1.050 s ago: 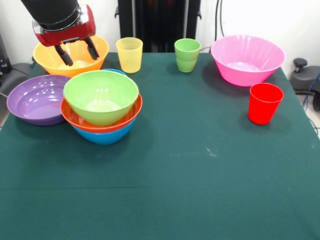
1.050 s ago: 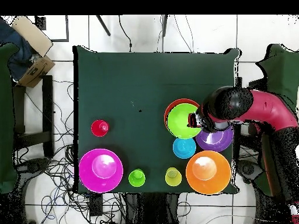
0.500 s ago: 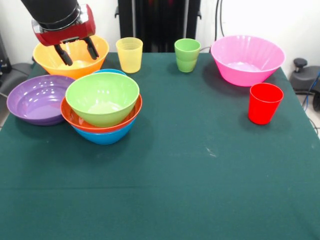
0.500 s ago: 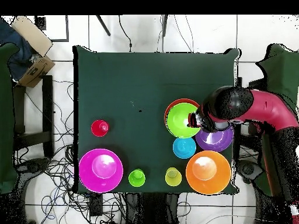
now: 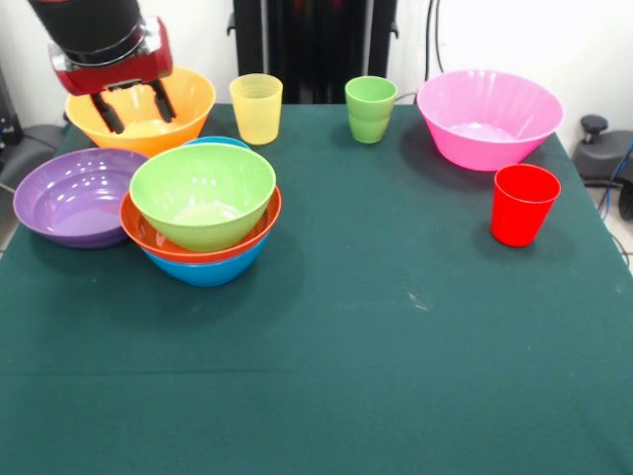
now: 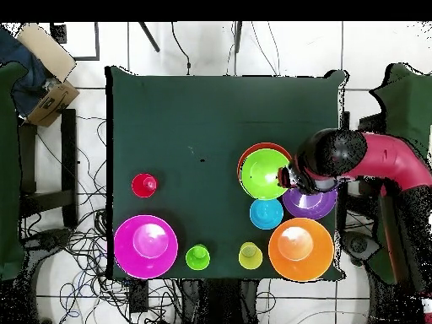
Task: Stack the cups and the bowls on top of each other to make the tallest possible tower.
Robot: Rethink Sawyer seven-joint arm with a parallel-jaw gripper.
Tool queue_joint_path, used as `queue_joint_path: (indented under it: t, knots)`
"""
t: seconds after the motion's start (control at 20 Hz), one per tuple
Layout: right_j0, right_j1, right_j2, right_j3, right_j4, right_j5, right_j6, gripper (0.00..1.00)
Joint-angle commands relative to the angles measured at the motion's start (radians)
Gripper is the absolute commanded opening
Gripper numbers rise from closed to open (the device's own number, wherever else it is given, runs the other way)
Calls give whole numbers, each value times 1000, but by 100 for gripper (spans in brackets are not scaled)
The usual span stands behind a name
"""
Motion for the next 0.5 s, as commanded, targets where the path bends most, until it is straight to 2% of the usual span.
queue_joint_path:
  t: [0.05, 0.5]
  knots:
    - [-28, 85, 15, -92, -120, 65, -463, 100]
    - [-43, 117, 12, -129, -123, 62, -513, 100]
